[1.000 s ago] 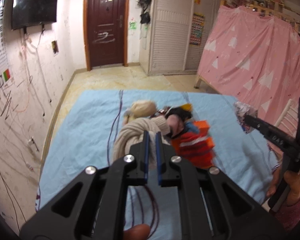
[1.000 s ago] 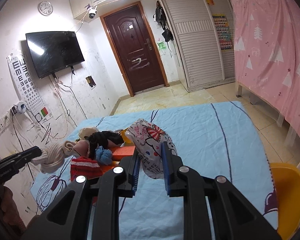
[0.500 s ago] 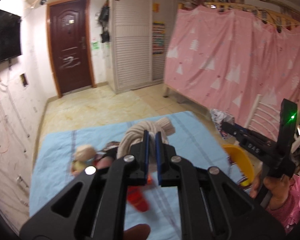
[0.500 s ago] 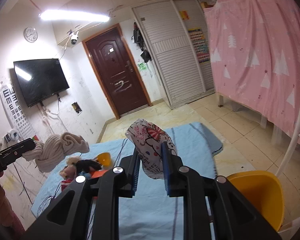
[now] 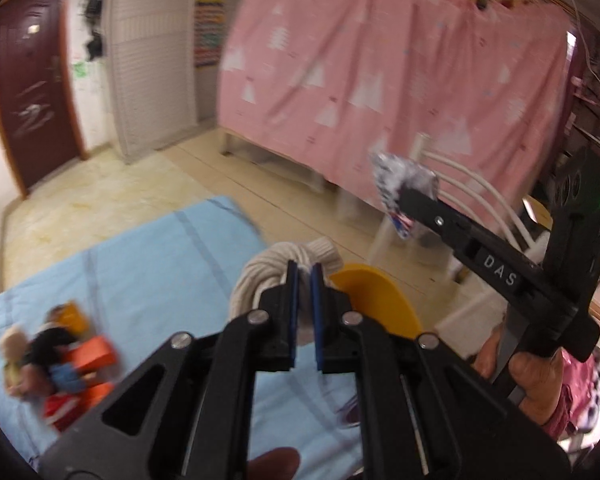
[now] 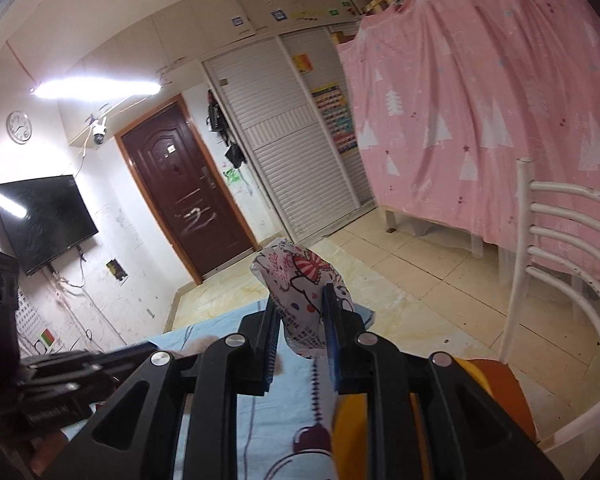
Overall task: Collect trash
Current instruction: 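Carry both items to the yellow bin and open both tools to drop them, then move both tools back over the items on the bed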
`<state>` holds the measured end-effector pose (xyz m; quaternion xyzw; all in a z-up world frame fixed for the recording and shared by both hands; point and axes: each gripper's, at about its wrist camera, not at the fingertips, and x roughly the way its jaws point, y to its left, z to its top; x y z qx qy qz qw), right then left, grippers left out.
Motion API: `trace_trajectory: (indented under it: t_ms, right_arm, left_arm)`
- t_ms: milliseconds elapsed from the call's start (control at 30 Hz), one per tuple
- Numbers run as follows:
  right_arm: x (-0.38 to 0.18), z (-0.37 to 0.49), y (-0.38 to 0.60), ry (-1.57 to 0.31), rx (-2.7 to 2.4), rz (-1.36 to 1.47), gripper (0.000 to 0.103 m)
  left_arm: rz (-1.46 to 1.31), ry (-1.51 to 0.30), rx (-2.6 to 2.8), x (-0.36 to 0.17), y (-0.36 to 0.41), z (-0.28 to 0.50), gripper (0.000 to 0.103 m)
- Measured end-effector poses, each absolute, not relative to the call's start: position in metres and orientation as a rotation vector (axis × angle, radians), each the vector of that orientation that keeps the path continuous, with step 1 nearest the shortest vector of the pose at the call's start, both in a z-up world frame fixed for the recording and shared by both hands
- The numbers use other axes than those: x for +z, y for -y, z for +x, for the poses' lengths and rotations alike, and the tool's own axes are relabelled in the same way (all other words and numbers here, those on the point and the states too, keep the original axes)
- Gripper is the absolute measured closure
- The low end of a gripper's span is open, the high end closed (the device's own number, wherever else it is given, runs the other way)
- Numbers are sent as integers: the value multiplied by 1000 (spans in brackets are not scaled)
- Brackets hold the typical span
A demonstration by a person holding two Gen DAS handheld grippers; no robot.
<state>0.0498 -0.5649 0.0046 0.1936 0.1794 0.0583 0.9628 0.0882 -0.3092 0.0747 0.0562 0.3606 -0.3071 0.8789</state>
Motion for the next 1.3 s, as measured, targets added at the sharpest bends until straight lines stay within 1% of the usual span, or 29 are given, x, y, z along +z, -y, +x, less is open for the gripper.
trace_trajectory:
  t_ms: [133,267,333,367,400,567,633,667,733,767,800,833,867,900,967,1133,1200,1300]
  right_arm:
    - [0,46,584,-365,55,400,89]
    - [-6,45,597,-371,27,418,89]
    - [-9,46,602,-379,19,421,89]
    - [-11,47,603,-383,15,423,89]
    - [-14,48,605,-389,14,425,89]
    - [-21,63,601,-445,13,414,89]
    - [-26,69,597,-484,3,399,87]
    - [-30,72,594,-507,-1,388,85]
    - [-34,78,590,-534,-11,373,80]
    - [-36,79,588,-537,-12,376,74]
    - [-37,80,587,-540,-8,377,65]
    - [-38,81,584,-542,-8,371,58]
    - [-38,81,582,-541,-12,363,45]
    - [-38,81,582,-538,-15,358,36]
    - [-38,80,578,-527,-9,356,33]
    - [-34,80,565,-512,26,344,29]
    - [-33,82,557,-512,43,336,28]
    - [-29,84,542,-501,85,325,28]
  left_arm:
    - [126,-810,-699,56,351,101,97]
    - [135,-879,-726,40,374,108,96]
    - [135,-902,-740,35,382,110,85]
    - [136,-902,-735,35,384,109,69]
    - [136,-901,-726,35,383,110,57]
    - [99,-911,-685,38,367,109,54]
    - [76,-905,-664,41,357,109,46]
    - [62,-896,-650,45,351,108,41]
    - [42,-877,-624,52,339,105,38]
    - [35,-871,-616,56,335,104,38]
    - [25,-862,-606,60,330,102,36]
    - [17,-856,-597,63,325,102,34]
    - [7,-849,-585,67,319,101,30]
    - [-1,-844,-572,70,314,100,29]
    - [-23,-826,-546,75,301,97,29]
    - [-49,-800,-482,83,271,93,28]
    - [-65,-801,-454,84,257,95,23]
    - [-84,-792,-425,86,236,94,20]
